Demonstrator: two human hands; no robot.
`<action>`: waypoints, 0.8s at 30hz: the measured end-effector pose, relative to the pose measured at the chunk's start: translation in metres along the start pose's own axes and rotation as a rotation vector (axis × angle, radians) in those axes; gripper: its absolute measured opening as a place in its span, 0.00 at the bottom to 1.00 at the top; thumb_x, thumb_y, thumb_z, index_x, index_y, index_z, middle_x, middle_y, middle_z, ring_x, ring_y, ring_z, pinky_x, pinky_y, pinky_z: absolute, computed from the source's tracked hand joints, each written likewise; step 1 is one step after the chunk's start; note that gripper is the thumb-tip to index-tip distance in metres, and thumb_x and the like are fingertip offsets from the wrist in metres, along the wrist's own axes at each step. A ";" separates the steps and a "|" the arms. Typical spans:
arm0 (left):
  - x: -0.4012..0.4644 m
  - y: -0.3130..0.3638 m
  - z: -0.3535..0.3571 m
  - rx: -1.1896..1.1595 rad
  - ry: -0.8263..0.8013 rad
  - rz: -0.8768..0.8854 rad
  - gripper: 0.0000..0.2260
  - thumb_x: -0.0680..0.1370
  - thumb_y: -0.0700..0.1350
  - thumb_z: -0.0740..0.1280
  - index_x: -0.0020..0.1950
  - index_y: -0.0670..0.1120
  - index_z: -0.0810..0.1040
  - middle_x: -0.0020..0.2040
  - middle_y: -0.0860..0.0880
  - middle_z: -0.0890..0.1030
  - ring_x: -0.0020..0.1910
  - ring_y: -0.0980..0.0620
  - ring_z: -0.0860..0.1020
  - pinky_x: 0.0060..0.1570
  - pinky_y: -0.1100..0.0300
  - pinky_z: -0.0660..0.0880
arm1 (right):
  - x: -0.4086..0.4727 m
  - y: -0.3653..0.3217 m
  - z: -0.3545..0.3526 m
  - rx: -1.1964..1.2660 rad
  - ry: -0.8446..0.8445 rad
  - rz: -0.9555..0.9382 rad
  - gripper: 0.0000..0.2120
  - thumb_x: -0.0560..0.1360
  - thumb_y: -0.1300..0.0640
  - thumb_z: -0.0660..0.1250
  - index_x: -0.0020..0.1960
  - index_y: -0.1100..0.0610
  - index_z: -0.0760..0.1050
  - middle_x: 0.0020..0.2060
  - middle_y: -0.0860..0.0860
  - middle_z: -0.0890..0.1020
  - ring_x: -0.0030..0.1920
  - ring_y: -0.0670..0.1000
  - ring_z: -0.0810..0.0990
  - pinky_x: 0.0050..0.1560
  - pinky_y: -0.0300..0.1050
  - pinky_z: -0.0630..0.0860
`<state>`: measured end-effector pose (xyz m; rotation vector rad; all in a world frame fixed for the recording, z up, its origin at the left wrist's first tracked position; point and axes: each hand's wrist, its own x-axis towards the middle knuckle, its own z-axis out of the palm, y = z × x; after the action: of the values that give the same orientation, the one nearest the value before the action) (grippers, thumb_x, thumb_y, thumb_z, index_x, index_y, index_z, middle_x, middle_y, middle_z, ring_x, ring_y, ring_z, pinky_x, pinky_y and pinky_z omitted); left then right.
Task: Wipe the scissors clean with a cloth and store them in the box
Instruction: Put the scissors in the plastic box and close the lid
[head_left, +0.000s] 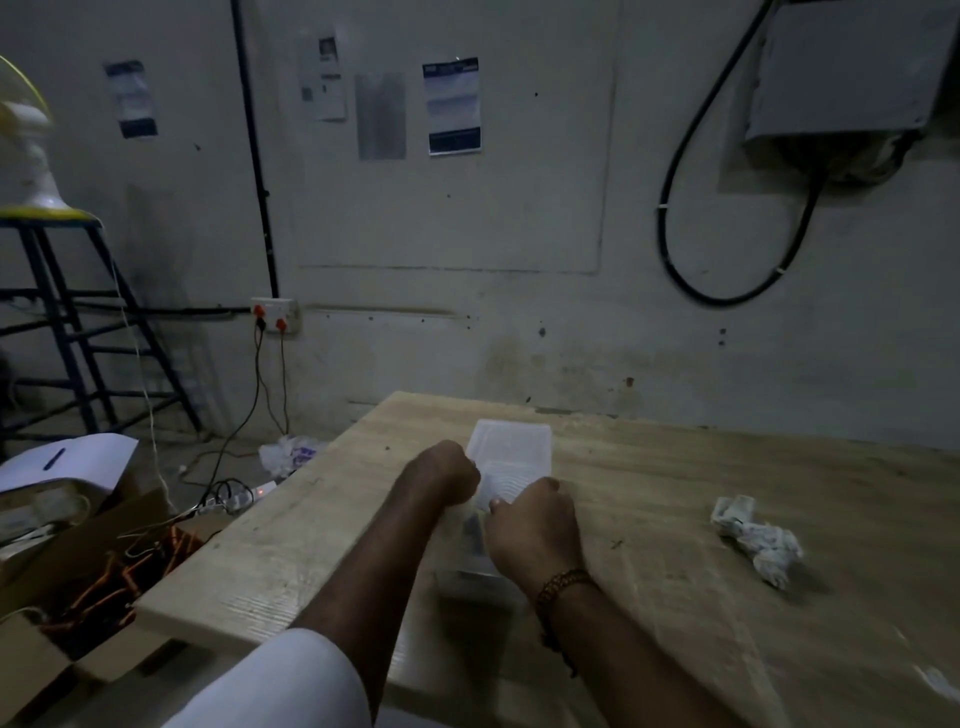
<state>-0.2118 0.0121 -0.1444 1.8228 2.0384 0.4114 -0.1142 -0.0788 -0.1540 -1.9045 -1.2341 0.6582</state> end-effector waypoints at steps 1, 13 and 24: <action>0.001 -0.001 0.006 0.021 0.038 0.025 0.19 0.85 0.47 0.60 0.71 0.37 0.75 0.70 0.38 0.78 0.65 0.39 0.79 0.61 0.49 0.78 | 0.000 0.001 0.000 -0.027 -0.009 0.007 0.36 0.78 0.49 0.69 0.79 0.61 0.59 0.72 0.58 0.72 0.69 0.60 0.76 0.66 0.56 0.78; 0.004 0.005 0.031 0.014 0.019 0.049 0.27 0.87 0.56 0.47 0.85 0.52 0.47 0.78 0.35 0.69 0.74 0.35 0.71 0.71 0.38 0.69 | 0.015 -0.001 -0.020 -0.552 -0.136 -0.158 0.33 0.77 0.42 0.64 0.76 0.60 0.67 0.68 0.57 0.77 0.65 0.58 0.77 0.66 0.53 0.76; 0.061 0.044 0.007 0.143 -0.042 0.251 0.37 0.81 0.39 0.61 0.86 0.43 0.44 0.86 0.43 0.41 0.85 0.41 0.48 0.80 0.45 0.56 | 0.132 0.010 -0.012 -0.559 -0.188 -0.438 0.32 0.84 0.47 0.52 0.82 0.62 0.54 0.83 0.60 0.52 0.81 0.60 0.57 0.77 0.56 0.62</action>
<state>-0.1748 0.0776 -0.1358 2.1656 1.8588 0.2982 -0.0472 0.0363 -0.1581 -1.9207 -2.0439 0.2732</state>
